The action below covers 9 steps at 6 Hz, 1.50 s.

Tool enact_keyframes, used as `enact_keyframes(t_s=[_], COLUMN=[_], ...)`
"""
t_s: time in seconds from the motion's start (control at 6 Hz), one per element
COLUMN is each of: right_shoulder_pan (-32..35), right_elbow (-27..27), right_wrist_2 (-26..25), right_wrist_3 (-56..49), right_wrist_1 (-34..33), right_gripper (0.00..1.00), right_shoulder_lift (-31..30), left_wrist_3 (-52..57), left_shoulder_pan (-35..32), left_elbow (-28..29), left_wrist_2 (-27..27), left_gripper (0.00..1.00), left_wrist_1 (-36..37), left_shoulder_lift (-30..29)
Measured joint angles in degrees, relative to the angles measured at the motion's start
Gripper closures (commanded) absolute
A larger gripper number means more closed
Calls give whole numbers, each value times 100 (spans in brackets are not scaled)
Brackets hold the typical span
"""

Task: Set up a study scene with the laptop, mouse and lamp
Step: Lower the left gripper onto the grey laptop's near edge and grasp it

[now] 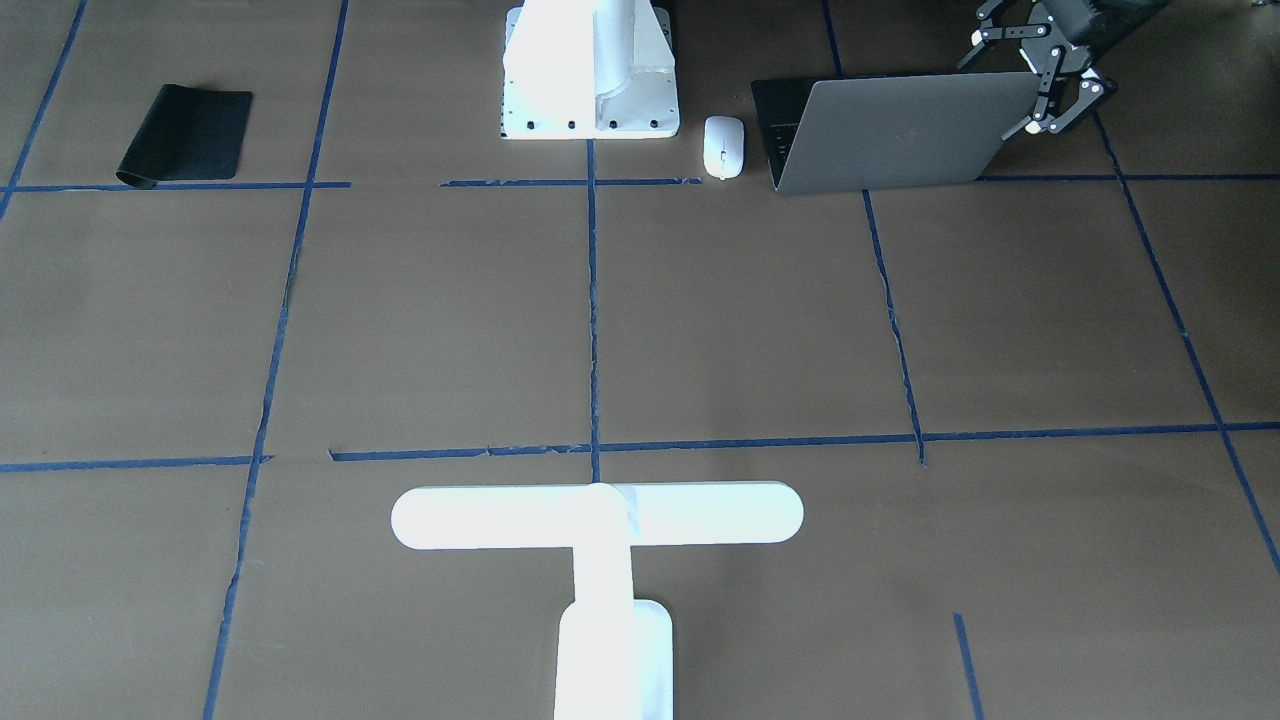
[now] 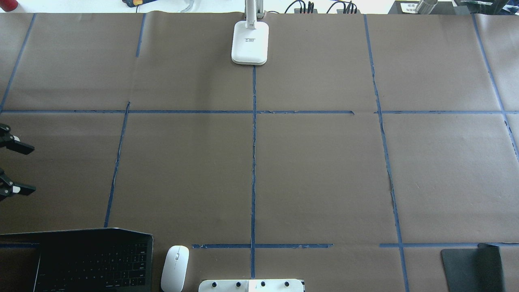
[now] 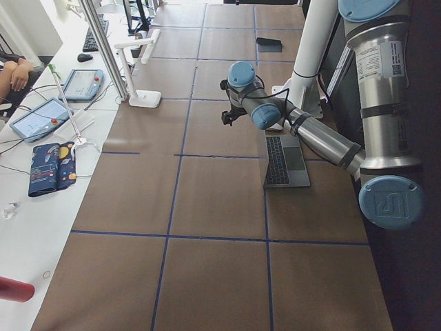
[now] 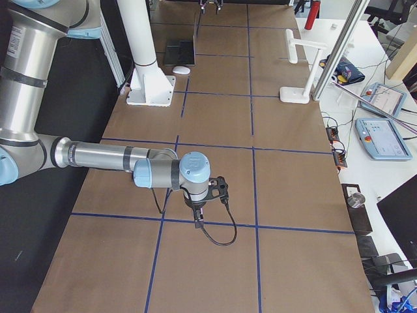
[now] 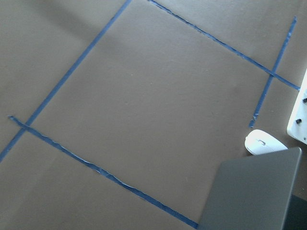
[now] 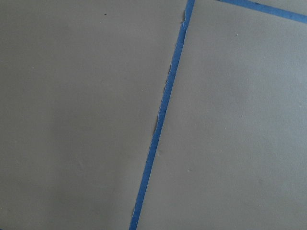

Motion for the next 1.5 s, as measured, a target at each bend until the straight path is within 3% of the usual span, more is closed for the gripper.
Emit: enact_keyframes(t_s=[0.67,0.83,1.17,1.33,1.5], right_shoulder_pan=[0,0,0,0,0], right_elbow=[-29,-42,-48,-49,-49], right_wrist_2=[-2,-5,-13,-14,-15], right_wrist_3=[1,1,-2,-6,-7], right_wrist_1=[-9,-8,-3,-2,-2], right_gripper=[0,0,0,0,0], right_shoulder_lift=[-9,-9,-9,-9,-9], left_wrist_3=[338,336,337,341,345], left_shoulder_pan=[876,1032,1151,1158,1153], left_elbow=[17,47,117,130,135], left_wrist_2=[162,211,229,228,231], left_gripper=[8,20,76,88,90], left_wrist_1=[-82,-81,-74,-72,-72], left_shoulder_lift=[370,407,393,359,338])
